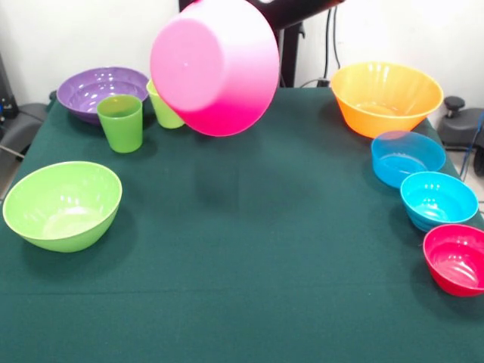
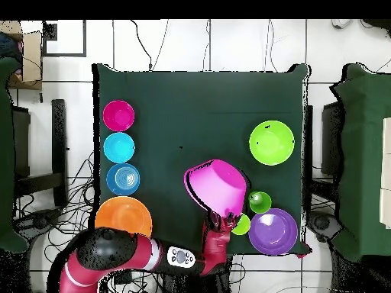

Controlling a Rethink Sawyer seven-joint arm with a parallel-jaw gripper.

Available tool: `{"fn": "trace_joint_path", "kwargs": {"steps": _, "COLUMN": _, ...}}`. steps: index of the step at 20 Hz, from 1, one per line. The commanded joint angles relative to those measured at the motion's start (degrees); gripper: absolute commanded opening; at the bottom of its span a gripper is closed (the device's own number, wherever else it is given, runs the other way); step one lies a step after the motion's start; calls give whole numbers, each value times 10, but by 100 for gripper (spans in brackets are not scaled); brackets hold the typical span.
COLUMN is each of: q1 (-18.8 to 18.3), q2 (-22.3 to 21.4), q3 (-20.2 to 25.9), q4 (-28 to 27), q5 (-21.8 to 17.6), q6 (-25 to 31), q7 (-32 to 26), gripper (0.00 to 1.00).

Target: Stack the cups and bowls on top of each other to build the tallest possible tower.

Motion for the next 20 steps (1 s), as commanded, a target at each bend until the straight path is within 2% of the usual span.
{"fn": "trace_joint_path", "kwargs": {"steps": 1, "q1": -30, "q2": 95, "q3": 127, "q4": -230, "q5": -106, "q6": 13, "q7": 38, "gripper": 100}}
{"fn": "trace_joint_path", "kwargs": {"steps": 6, "q1": -38, "q2": 106, "q3": 124, "q4": -242, "q5": -121, "q6": 19, "q7": 42, "gripper": 100}}
{"fn": "trace_joint_path", "kwargs": {"steps": 20, "q1": -49, "q2": 123, "q3": 144, "q4": -277, "q5": -111, "q6": 9, "q7": 41, "gripper": 100}}
